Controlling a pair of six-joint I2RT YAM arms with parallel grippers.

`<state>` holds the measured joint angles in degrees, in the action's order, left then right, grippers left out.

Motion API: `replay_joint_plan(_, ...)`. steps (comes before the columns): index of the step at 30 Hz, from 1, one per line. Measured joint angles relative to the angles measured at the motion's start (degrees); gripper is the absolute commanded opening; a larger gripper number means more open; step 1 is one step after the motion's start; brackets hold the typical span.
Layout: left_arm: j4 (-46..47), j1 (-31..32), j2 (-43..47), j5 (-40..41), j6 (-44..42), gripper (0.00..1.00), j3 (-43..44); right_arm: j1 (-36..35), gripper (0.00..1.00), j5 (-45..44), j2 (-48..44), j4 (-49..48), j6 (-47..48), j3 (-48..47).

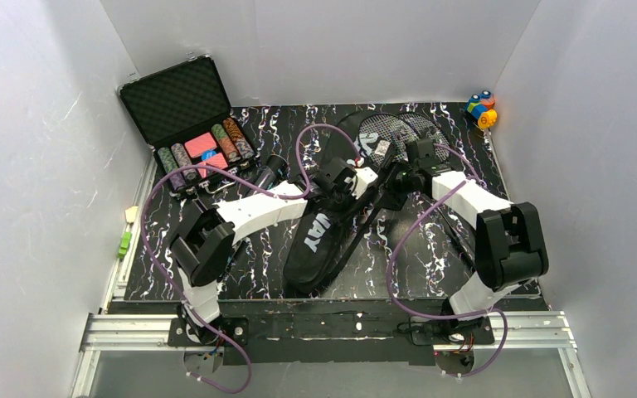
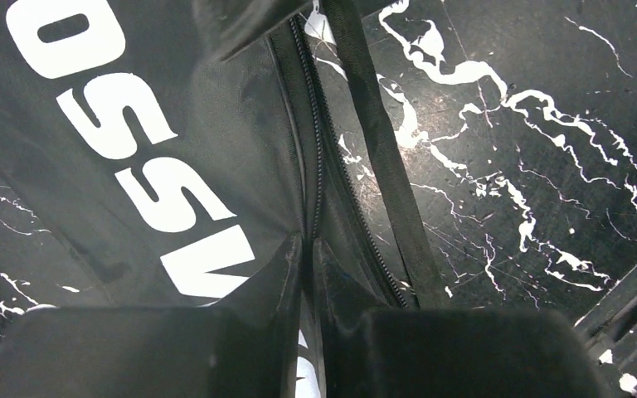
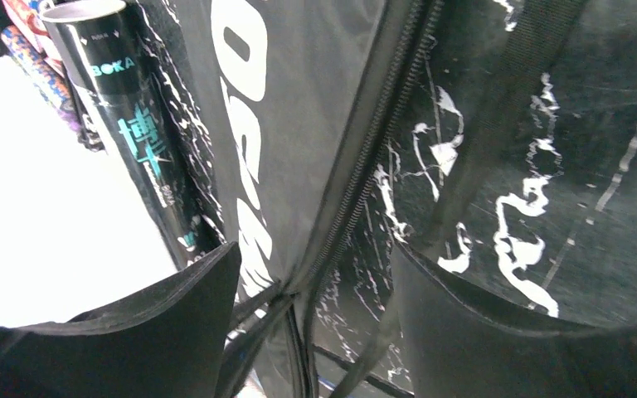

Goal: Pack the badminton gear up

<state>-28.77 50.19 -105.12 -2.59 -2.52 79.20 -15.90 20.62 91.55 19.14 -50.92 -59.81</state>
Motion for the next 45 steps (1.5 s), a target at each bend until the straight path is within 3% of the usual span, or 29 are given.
replay_joint_plan(7,-1.1,-0.2,0.7,-2.4,0.2,0.12,-1.9,-2.3,0.68,1.8,3.2,-5.6,-5.7,0.5)
replay_joint_plan(13,-1.6,-0.2,0.7,-3.1,0.2,0.0,-2.0,-3.8,0.67,2.1,5.0,-8.2,-7.8,0.5)
replay_joint_plan(32,-2.1,-1.9,4.3,-3.1,0.2,0.0,-3.8,-4.0,0.62,-0.2,6.3,-9.0,-8.7,2.1)
replay_joint_plan(42,-2.7,-2.4,7.8,-4.7,0.5,0.0,-4.9,-4.0,0.41,-3.9,6.3,-12.0,-8.9,2.5)
replay_joint_plan(45,-2.6,-2.4,9.0,-5.3,0.5,0.0,-5.2,-4.0,0.3,-4.3,6.4,-12.6,-8.9,2.3)
